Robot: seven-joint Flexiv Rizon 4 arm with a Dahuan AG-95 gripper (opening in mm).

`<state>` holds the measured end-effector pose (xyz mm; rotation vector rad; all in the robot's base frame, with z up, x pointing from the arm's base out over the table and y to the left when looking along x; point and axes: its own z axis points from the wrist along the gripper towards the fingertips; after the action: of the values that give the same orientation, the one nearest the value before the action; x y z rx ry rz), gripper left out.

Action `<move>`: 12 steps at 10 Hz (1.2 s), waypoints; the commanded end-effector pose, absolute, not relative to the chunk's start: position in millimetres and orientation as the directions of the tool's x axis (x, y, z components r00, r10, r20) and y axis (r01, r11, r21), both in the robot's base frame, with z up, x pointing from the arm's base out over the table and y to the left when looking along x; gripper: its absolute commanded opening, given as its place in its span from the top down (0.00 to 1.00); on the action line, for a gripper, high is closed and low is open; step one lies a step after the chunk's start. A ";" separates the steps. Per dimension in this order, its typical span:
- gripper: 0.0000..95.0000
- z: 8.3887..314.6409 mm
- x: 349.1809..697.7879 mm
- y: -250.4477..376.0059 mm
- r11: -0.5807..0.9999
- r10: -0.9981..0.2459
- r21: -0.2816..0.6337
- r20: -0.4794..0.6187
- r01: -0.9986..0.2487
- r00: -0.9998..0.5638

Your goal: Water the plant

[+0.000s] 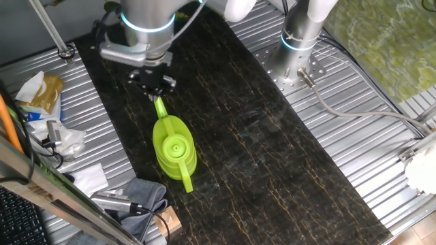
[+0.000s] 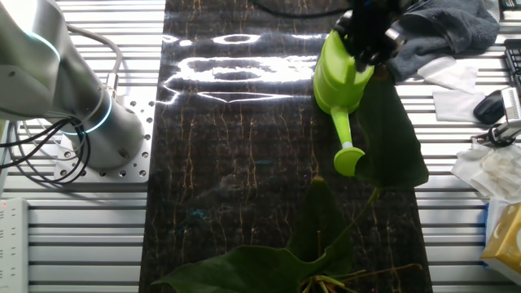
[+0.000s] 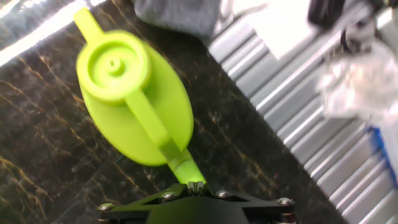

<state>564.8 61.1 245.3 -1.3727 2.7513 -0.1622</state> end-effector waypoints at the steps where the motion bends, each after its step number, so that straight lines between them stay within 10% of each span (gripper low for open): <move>1: 1.00 247.9 566.3 67.1 0.641 -0.764 -0.120 -0.015 -0.758 -0.644; 12: 1.00 233.8 565.0 102.9 0.554 -0.832 -0.109 -0.027 -0.825 -0.555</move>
<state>565.0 103.7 233.1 -1.4823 2.6884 -0.1358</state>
